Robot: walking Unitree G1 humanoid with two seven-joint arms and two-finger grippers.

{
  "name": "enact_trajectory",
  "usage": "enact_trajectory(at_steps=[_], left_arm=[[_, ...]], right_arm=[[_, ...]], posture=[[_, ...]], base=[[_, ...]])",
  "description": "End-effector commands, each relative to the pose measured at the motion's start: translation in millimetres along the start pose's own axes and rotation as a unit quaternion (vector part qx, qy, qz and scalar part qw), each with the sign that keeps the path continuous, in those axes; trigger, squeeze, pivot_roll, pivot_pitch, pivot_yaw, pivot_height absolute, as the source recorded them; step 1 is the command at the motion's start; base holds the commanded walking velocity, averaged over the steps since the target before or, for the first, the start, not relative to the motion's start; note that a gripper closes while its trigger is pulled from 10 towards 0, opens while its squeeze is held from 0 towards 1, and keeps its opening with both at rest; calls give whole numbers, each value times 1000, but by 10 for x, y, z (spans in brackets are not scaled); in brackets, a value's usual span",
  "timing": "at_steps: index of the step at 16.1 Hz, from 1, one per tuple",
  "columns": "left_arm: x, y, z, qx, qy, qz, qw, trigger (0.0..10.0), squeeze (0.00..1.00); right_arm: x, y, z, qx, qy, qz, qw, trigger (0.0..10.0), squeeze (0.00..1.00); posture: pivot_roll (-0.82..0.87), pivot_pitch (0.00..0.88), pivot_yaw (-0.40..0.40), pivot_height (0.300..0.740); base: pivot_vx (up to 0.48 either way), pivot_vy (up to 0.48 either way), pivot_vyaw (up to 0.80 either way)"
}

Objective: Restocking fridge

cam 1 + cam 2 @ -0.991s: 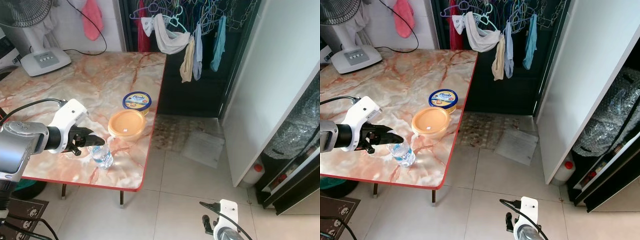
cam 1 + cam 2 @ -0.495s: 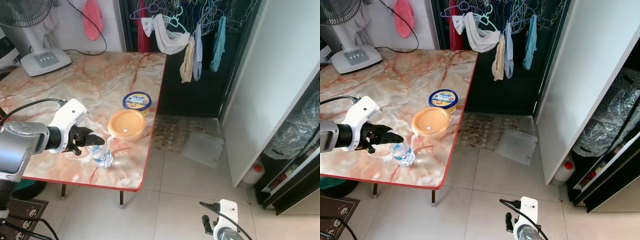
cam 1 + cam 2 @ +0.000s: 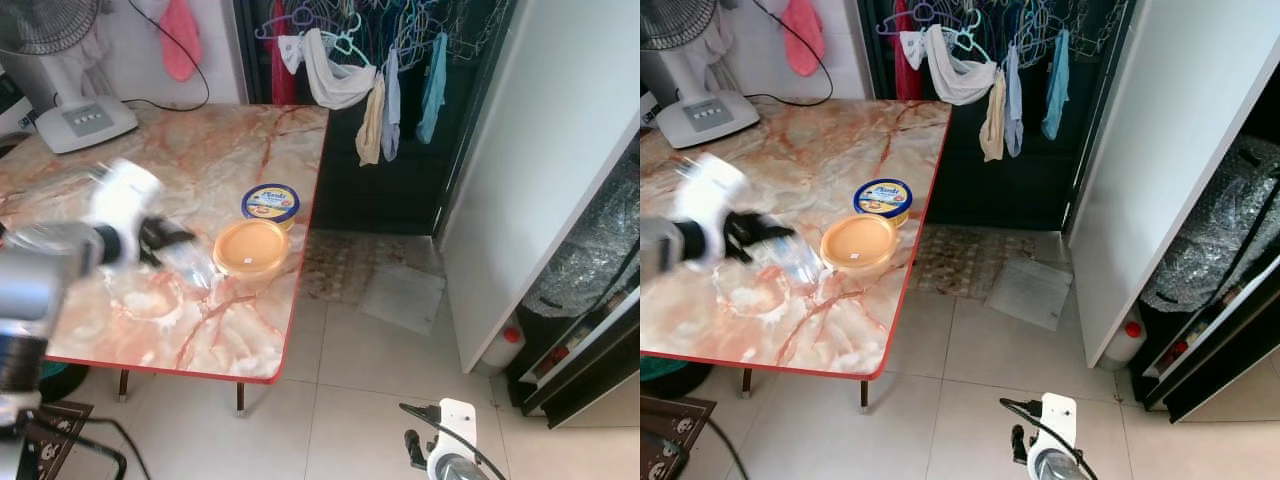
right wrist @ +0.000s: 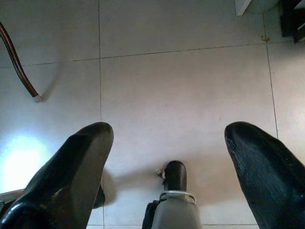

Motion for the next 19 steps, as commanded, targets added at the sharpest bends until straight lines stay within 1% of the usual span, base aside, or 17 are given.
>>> enact_trajectory(at_steps=[1,2,3,4,5,6,7,8,9,10,11,12,14,16,17,18,19], left_arm=[[249,107,118,29,-38,-25,999,10000,0],[305,115,137,35,-47,-35,998,10000,0],[479,138,147,50,-97,-19,994,10000,0],[670,126,154,58,-162,-19,985,10000,0],[797,98,165,61,-213,-25,975,10000,0],[907,63,166,77,-267,-31,960,10000,0],[990,-7,153,92,-326,-34,940,10000,0],[946,-45,83,125,-357,-21,926,10000,0],[739,-105,-58,134,-359,42,923,10000,0],[600,-183,-129,141,-361,47,921,10000,0],[465,-299,-190,139,-373,65,915,10000,0],[437,-361,-197,139,-387,66,909,10000,0],[366,-671,-247,126,-410,28,903,10000,0],[216,-874,-351,105,-395,22,912,10000,0],[173,-929,-370,90,-393,25,915,10000,0],[164,-961,-377,88,-394,1,915,10000,0],[152,-992,-382,82,-394,-12,915,10000,0]], right_arm=[[-2,25,-2,5,4,9,1000,10000,0],[-1,23,-2,5,5,10,1000,10000,0],[-1,22,-2,5,5,10,1000,10000,0],[-1,25,-2,6,5,11,1000,10000,0],[-1,26,-2,7,5,11,1000,10000,0],[-1,25,-2,7,4,11,1000,10000,0],[0,25,-2,7,4,12,1000,10000,0],[-3,24,-2,6,4,13,1000,10000,0],[-13,27,0,5,5,12,1000,10000,0],[-19,27,1,2,5,9,1000,10000,0],[-26,25,2,-1,5,6,1000,10000,0],[-28,23,3,-2,5,7,1000,10000,0],[-40,16,4,-6,6,7,1000,10000,0],[-45,13,6,-9,5,2,1000,10000,0],[-48,10,7,-11,4,-4,1000,10000,0],[-51,4,8,-12,3,-5,1000,10000,0],[-58,-2,9,-14,4,-7,1000,10000,0]], posture=[[92,0,26,740],[92,0,25,740],[92,0,25,740],[90,0,24,740],[88,0,23,740],[88,0,23,740],[88,0,23,740],[70,0,26,740],[48,0,31,740],[31,0,35,740],[31,0,35,740],[23,0,35,740],[16,0,35,740],[11,0,39,740],[9,0,39,740],[15,0,37,740],[19,0,36,740]], base=[[0,0,0],[0,0,0],[0,0,0],[0,0,0],[0,0,0],[0,0,0],[0,0,0],[0,0,0],[0,0,0],[0,0,0],[0,0,0],[0,0,0],[0,0,0],[0,0,0],[0,0,0],[0,0,0],[0,0,0]])
Point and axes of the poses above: a point about 5 cm out from each wrist's last joint towards the gripper, its own z axis pointing back from the gripper into the wrist, its own x axis along the axis of the wrist's last joint, y = z × x, the point moved 4 cm from there along -z, pointing out of the wrist towards the gripper, and after that the axes turned 12 degrees about z, right-handed, at the moved point
